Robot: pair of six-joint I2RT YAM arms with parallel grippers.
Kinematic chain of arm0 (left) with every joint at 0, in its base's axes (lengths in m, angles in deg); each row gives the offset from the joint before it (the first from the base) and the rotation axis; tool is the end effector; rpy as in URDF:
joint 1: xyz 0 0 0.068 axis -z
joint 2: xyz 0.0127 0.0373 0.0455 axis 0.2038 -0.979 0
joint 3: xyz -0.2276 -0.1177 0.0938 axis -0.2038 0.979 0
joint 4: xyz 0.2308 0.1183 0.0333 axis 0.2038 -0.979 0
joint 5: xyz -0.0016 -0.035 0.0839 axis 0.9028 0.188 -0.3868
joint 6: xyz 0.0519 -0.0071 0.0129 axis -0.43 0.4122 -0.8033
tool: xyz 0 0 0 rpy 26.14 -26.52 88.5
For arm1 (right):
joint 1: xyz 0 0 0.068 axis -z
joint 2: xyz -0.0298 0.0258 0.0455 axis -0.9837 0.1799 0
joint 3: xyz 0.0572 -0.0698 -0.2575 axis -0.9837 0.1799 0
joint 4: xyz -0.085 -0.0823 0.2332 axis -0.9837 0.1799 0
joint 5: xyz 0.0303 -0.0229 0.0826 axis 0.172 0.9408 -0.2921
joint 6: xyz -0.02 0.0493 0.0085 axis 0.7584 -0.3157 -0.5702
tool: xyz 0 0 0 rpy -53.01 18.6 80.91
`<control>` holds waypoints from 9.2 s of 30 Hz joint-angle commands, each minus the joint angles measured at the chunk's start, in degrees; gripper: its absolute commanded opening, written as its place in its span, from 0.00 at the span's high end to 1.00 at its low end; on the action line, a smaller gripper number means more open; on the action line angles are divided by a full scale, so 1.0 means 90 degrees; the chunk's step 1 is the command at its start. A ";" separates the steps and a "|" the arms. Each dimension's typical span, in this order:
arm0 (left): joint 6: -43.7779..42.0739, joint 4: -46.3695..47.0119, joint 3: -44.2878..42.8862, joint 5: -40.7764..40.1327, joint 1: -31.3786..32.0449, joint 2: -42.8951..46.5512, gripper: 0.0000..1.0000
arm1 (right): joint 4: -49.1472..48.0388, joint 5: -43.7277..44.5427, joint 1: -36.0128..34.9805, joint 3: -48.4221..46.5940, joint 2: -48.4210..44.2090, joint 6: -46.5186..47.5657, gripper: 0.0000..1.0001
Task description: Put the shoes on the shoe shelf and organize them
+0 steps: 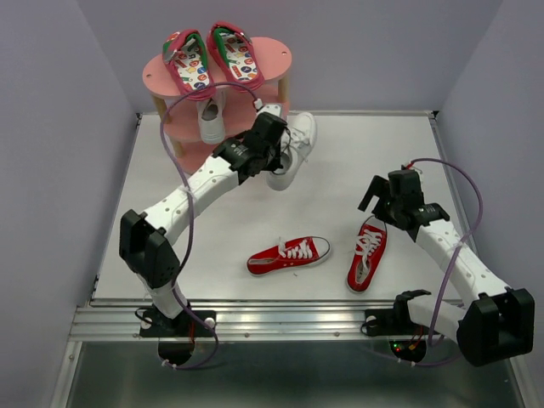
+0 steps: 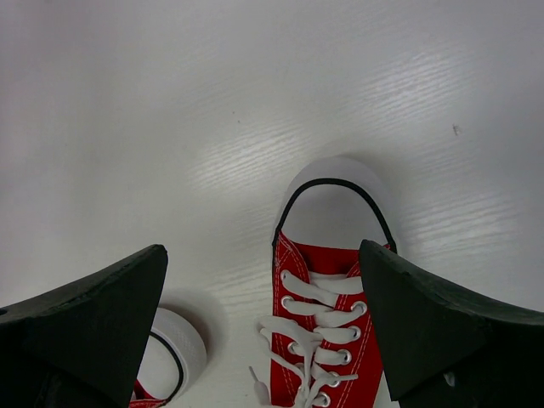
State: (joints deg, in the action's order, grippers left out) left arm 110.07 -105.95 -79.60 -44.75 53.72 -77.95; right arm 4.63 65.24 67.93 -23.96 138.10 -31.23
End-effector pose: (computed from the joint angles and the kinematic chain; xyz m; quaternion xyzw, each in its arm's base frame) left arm 0.3004 -0.2577 0.3496 0.1027 0.8832 -0.1289 0.4391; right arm 0.2165 0.0374 0.2586 0.2104 0.8979 0.0549 0.3827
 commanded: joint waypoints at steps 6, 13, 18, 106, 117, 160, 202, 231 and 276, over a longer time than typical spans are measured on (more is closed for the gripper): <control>0.1014 0.0256 -0.0389 -0.0542 -0.0579 0.0856 1.00 | -0.0640 -0.0495 0.0011 -0.0003 0.0345 0.0023 0.00; 0.1395 0.0070 -0.0399 -0.0913 -0.0775 0.0865 1.00 | -0.0601 -0.0504 0.0011 -0.0169 0.0384 0.0062 0.00; 0.1688 0.0382 -0.0164 -0.1001 -0.1116 0.1110 1.00 | -0.0513 -0.0543 0.0011 -0.0228 0.0452 0.0082 0.00; 0.0683 0.1681 -0.0184 -0.0787 -0.1830 0.0572 0.44 | 0.0219 -0.0143 0.0011 -0.0121 -0.0378 -0.0055 0.00; 0.0438 0.1808 0.0333 -0.0718 -0.1654 0.1197 0.44 | 0.0297 -0.0133 0.0011 -0.0062 -0.0534 -0.0172 0.00; -0.0812 -0.0614 0.3468 0.1499 0.2213 0.1882 0.22 | 0.0073 -0.0221 0.0011 0.0084 -0.0446 -0.0133 0.00; 0.3435 0.0831 0.3840 -0.0796 0.0856 0.1941 1.00 | -0.0201 -0.0299 0.0011 0.0143 -0.0192 -0.0084 0.00; 0.2772 0.0490 0.4319 -0.0766 0.1696 0.1892 0.11 | -0.0298 -0.0339 0.0011 0.0162 -0.0153 -0.0094 0.00; 0.1826 0.0353 0.3108 -0.2144 0.0007 0.2204 1.00 | -0.0191 -0.0338 0.0011 0.0221 -0.0310 -0.0114 0.00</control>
State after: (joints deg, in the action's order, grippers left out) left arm 130.33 -106.30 -47.06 -58.65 55.75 -57.80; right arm 4.30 62.37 67.93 -21.73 136.51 -32.30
